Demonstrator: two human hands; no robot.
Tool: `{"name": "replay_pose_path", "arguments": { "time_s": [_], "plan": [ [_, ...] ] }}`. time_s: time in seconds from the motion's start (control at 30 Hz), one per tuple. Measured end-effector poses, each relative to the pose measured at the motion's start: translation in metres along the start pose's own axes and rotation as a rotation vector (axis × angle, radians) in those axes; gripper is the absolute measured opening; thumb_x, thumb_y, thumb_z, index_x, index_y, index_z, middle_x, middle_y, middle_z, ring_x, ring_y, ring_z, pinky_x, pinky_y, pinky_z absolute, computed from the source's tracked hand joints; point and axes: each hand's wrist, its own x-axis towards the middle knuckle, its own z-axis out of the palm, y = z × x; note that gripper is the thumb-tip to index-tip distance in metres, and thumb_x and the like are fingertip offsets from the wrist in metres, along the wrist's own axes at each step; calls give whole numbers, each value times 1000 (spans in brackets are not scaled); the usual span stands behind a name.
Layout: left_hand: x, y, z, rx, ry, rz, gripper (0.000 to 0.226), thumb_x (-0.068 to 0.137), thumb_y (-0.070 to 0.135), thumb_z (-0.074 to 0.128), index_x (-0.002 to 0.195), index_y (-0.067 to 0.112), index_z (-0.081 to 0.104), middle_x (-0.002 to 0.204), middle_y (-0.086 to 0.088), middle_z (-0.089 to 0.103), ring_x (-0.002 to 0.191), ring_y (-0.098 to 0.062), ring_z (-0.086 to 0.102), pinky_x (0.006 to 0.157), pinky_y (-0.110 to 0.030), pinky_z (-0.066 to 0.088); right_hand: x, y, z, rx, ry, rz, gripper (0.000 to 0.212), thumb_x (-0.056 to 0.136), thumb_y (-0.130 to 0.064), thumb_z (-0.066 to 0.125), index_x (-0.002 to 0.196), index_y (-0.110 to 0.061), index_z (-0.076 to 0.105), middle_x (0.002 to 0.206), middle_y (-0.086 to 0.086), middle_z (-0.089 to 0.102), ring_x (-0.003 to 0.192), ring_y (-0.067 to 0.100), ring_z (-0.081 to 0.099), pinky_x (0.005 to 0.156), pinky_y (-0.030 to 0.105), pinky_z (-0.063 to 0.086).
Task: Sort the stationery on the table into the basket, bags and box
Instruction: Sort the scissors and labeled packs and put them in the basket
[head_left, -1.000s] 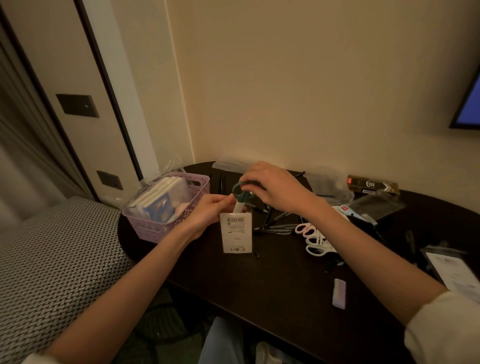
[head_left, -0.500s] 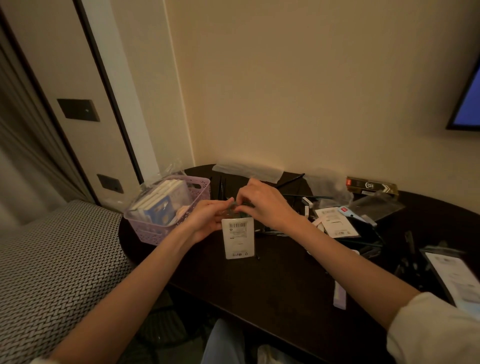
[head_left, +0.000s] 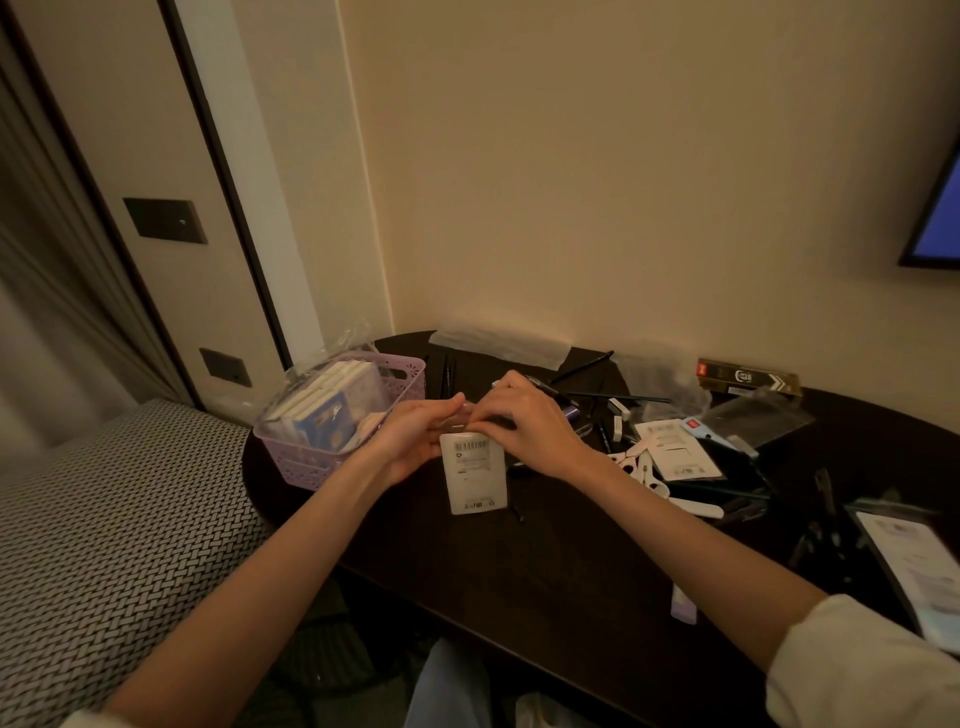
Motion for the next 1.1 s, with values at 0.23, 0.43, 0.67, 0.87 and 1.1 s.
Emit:
{"name": "replay_pose_path", "arguments": {
  "time_s": [0.23, 0.43, 0.67, 0.87, 1.1],
  "plan": [
    [-2, 2, 1, 80, 15, 60, 20, 90, 26, 62, 100, 12, 72, 102, -1, 75, 104, -15, 66, 91, -34, 49, -1, 9, -1, 137, 146, 185, 41, 80, -39, 68, 115, -19, 60, 109, -5, 55, 96, 3, 49, 69, 17, 44],
    [-3, -1, -1, 225, 23, 126, 23, 91, 30, 61, 104, 15, 73, 109, 4, 72, 109, -11, 62, 95, -35, 48, 0, 11, 2, 303, -72, 329, 21, 84, -17, 71, 104, -16, 67, 102, -4, 67, 95, 4, 62, 83, 30, 56],
    [-7, -14, -17, 407, 77, 318, 25, 83, 7, 69, 104, 21, 71, 108, 7, 72, 103, -4, 65, 91, -29, 53, -2, 13, 7, 439, -25, 381, 14, 84, -8, 68, 97, -14, 67, 95, -4, 68, 91, 5, 66, 83, 26, 56],
    [-3, -20, -22, 433, 114, 365, 15, 86, 6, 65, 93, 17, 72, 102, 1, 72, 98, -8, 67, 88, -30, 56, -6, 17, 12, 450, 8, 356, 11, 85, -5, 66, 94, -10, 69, 98, 0, 69, 93, 5, 65, 82, 19, 54],
    [2, -25, -27, 585, 120, 404, 20, 89, 1, 60, 91, 18, 71, 106, 1, 68, 102, -9, 64, 81, -23, 56, -12, 26, 9, 436, -48, 387, 12, 83, -1, 66, 91, -7, 73, 107, 1, 67, 101, 11, 65, 84, 26, 56]
  ]
}}
